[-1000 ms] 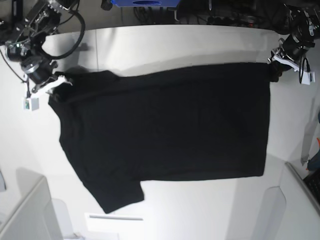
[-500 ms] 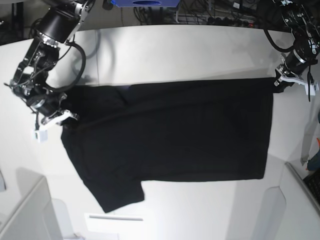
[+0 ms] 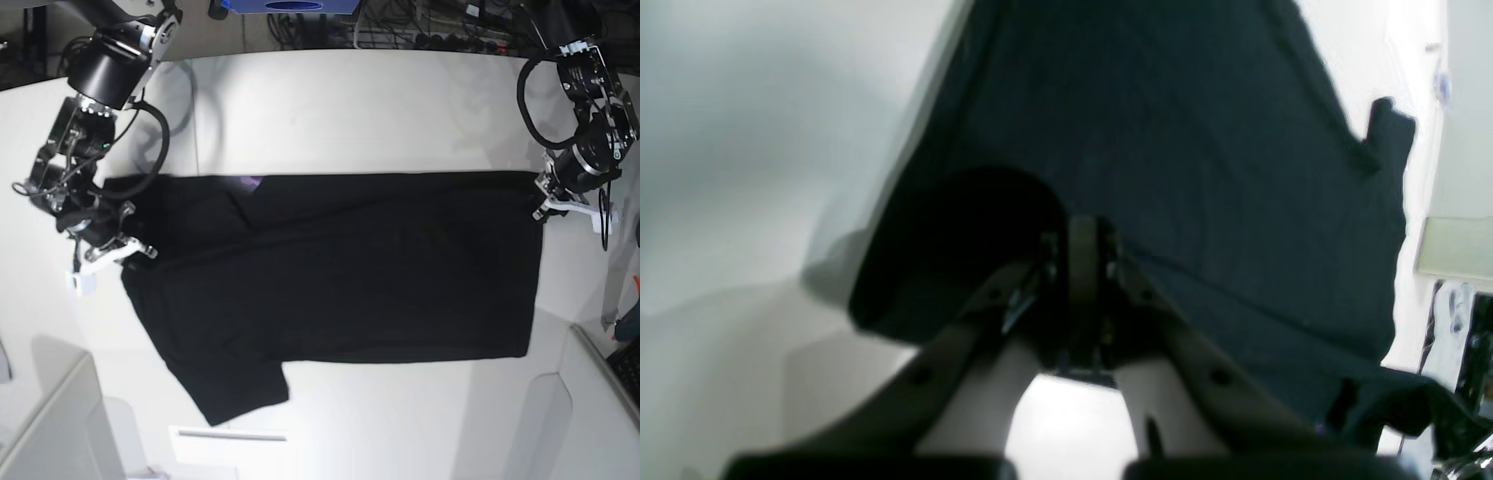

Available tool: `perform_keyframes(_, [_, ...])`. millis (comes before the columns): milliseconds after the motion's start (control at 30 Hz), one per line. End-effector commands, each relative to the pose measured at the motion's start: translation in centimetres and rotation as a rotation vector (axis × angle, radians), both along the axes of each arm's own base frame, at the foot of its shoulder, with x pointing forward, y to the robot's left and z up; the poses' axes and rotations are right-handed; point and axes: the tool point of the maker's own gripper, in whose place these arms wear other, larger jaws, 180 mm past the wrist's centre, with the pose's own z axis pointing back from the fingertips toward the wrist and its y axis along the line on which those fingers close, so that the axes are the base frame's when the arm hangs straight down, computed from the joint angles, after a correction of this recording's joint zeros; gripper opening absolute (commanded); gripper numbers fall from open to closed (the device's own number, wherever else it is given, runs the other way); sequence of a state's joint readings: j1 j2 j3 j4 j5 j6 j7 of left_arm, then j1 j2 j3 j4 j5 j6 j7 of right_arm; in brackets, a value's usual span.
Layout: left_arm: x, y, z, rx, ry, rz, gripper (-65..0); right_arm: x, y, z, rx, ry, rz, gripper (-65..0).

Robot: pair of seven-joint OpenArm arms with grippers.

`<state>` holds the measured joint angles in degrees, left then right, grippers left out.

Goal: Fold the T-shirt properly
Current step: 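Lift the shoulder corners and pull the shirt toward the robot, then release the shoulders and regrasp the shirt's collar-side edge with both grippers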

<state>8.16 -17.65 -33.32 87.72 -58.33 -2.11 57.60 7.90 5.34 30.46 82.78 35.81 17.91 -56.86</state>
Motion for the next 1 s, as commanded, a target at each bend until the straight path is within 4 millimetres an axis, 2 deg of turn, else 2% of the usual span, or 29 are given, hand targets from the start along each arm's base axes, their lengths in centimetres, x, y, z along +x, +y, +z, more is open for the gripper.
perform_keyframes(0, [1.2,0.6,1.6,0.02,-0.052,0.0,-65.0,1.4,-0.5,1.7,-0.003,-0.069,-0.013,-65.0])
perform_keyframes(67, [1.7,0.7,1.8,0.017,-0.061,0.002,-65.0,1.5,-0.6,1.7,-0.002,-0.077,-0.021,-65.0])
perform_keyframes(267, [3.5,-1.1,1.7,0.013,-0.044,-0.058,-65.0,1.9,-0.7,2.0,-0.007,-0.082,-0.022,-65.0])
perform_keyframes(533, [3.5,-0.9,1.6,0.005,-0.035,-0.039,-65.0,2.2,-1.2,1.7,-0.067,-0.056,-0.023,-65.0])
perform_keyframes(700, [3.4,-0.4,0.3,-0.022,0.001,-0.012,-65.0,2.0,-1.2,1.6,-0.068,-0.053,-0.022,-64.7])
perform_keyframes(733, [3.4,-0.3,-0.1,-0.03,0.01,-0.005,-65.0,2.1,-1.2,1.7,-0.07,-0.057,-0.021,-57.9])
perform_keyframes(767, [3.4,-0.1,-0.4,-0.035,0.016,0.002,-61.5,2.1,-1.2,1.7,-0.071,-0.059,-0.02,-51.2])
perform_keyframes(867, [3.9,0.4,0.0,-0.044,0.0,0.021,-41.0,2.0,-1.4,1.8,-0.069,-0.06,-0.027,-34.7])
perform_keyframes(900, [4.0,1.0,0.5,-0.046,-0.016,0.043,-34.2,2.1,-1.5,2.0,-0.073,-0.069,-0.028,-31.7])
perform_keyframes(967, [4.1,2.7,1.6,-0.048,-0.054,0.099,-23.7,2.2,-1.7,2.9,-0.091,-0.096,-0.032,-30.9])
